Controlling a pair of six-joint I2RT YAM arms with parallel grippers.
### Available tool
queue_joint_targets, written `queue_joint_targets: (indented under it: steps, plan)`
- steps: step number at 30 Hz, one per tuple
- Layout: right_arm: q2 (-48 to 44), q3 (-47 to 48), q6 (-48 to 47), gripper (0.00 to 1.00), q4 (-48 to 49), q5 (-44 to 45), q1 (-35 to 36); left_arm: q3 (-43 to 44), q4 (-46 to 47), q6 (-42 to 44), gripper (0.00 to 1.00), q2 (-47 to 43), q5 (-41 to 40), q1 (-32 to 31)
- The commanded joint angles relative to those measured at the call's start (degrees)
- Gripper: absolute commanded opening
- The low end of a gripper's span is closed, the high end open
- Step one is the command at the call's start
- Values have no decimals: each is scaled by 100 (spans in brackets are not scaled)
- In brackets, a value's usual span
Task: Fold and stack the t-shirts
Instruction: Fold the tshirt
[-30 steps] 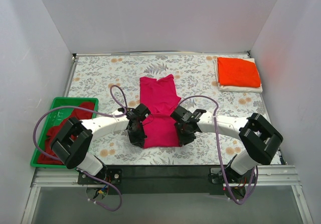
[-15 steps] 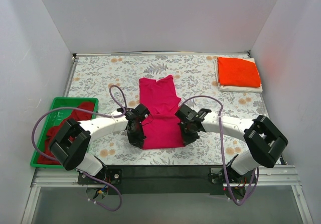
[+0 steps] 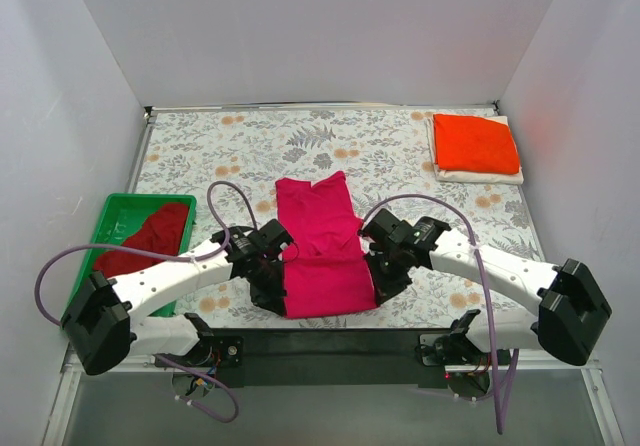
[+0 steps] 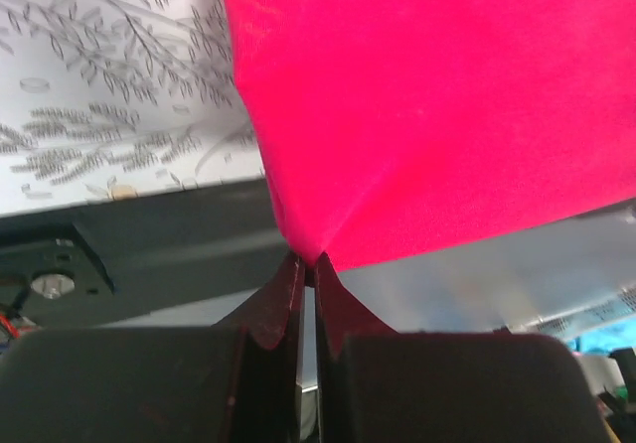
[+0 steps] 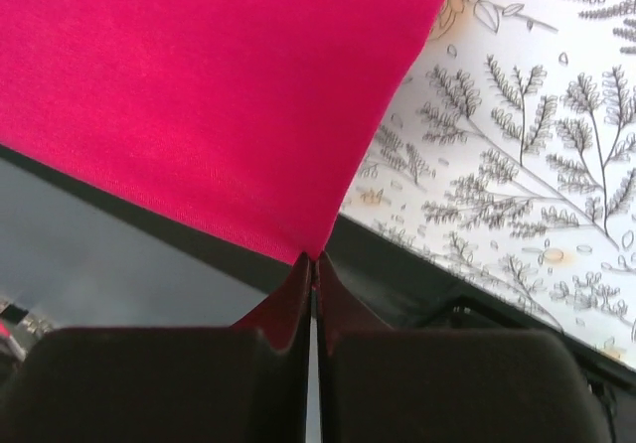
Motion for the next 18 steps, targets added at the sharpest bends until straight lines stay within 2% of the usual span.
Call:
queue_joint_targets:
  steps: [1,5,7,11,18]
  plan:
    - [-206,623,-260,1,-979,-132,-7,302,-531,-31,0,-376,318,-21]
    - [48,1652,-706,1,-1464,262,-375,1250,-715,-216,0,-272,-446,181]
    - [284,2065,-936,1,-1570,299,-717,1445,-698,-216,0,-227,-710,600]
    - [812,3154,-1437,1,-1588,300,-1192,1780,-313,160,0,-148,-825,1453]
    - [1902,4701,-1930,1,-1562,45,-1615,2272,92,600,0,414,-1124,2106]
